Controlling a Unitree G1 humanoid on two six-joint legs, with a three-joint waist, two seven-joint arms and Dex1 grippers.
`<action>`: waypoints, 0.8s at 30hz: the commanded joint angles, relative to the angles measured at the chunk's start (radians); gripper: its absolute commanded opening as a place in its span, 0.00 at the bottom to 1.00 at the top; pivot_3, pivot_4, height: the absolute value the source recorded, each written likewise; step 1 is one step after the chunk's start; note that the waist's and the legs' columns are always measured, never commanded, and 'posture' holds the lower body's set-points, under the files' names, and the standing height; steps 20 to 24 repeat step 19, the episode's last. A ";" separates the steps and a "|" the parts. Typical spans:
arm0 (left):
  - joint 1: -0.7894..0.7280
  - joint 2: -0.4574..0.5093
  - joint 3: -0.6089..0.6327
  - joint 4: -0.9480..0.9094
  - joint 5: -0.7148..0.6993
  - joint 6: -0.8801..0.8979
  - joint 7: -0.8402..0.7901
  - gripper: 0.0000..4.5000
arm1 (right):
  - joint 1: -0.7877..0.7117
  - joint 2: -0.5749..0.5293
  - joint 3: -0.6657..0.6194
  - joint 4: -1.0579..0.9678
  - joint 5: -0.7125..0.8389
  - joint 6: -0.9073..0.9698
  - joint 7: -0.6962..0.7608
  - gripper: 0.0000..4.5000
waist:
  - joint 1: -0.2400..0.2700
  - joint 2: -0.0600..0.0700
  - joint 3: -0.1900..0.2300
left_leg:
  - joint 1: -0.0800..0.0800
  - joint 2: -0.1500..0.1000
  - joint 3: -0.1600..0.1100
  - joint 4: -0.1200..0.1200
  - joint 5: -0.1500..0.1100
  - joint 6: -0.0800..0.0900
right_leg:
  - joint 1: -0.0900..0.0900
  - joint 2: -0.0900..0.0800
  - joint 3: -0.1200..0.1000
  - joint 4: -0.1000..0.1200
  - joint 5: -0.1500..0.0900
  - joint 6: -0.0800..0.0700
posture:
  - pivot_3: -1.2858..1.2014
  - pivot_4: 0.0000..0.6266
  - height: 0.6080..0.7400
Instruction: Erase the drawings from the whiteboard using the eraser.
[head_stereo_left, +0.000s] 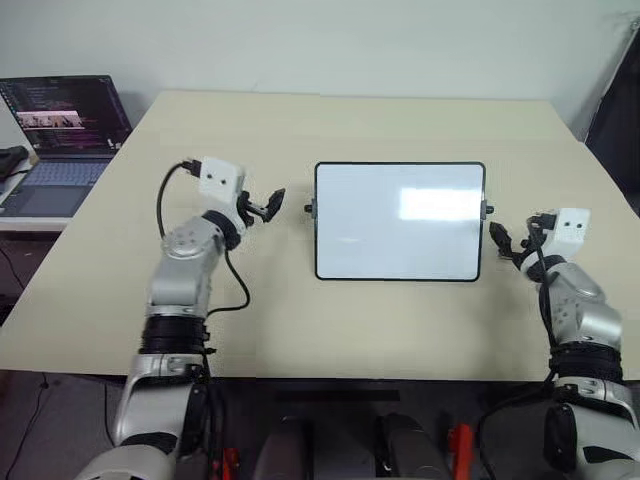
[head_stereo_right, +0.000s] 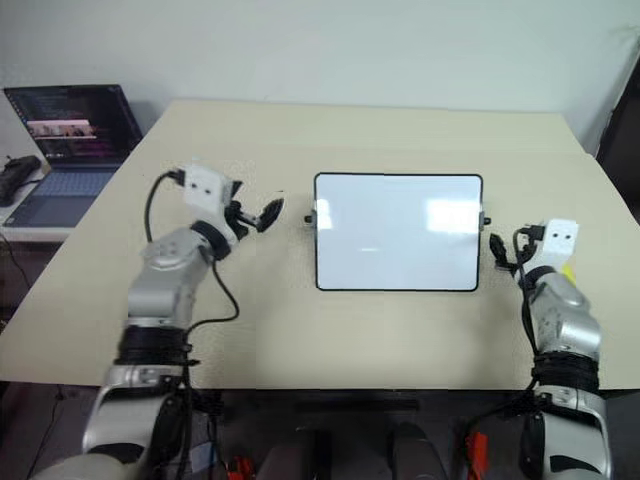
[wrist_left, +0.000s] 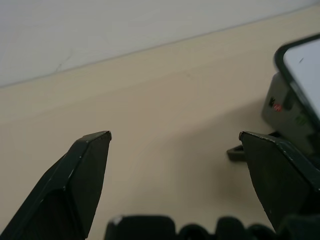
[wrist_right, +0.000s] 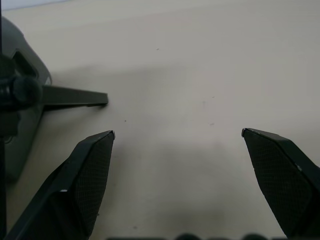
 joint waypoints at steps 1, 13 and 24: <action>0.023 -0.041 -0.026 -0.022 0.045 -0.076 0.082 1.00 | -0.019 -0.007 -0.002 0.006 -0.004 -0.071 0.004 0.99 | 0.000 0.000 0.000 | 0.000 0.000 0.000 0.000 0.000 0.000 | 0.000 0.000 0.000 0.000 0.000 0.000 | 0.52 0.24 1.00; 0.031 -0.134 -0.026 0.140 0.078 -0.181 0.235 1.00 | -0.039 0.068 0.017 0.078 -0.009 -0.158 -0.045 0.99 | -0.009 0.000 0.000 | 0.002 0.000 0.000 0.000 0.000 0.000 | 0.001 0.002 0.000 0.003 0.001 -0.001 | 0.52 0.24 1.00; 0.043 -0.156 -0.041 0.202 0.083 -0.223 0.253 1.00 | -0.057 0.073 0.027 0.124 -0.017 -0.188 -0.057 0.99 | -0.006 0.000 0.000 | 0.002 0.000 0.000 0.000 0.000 0.000 | 0.000 0.001 0.000 0.002 0.001 -0.001 | 0.52 0.24 1.00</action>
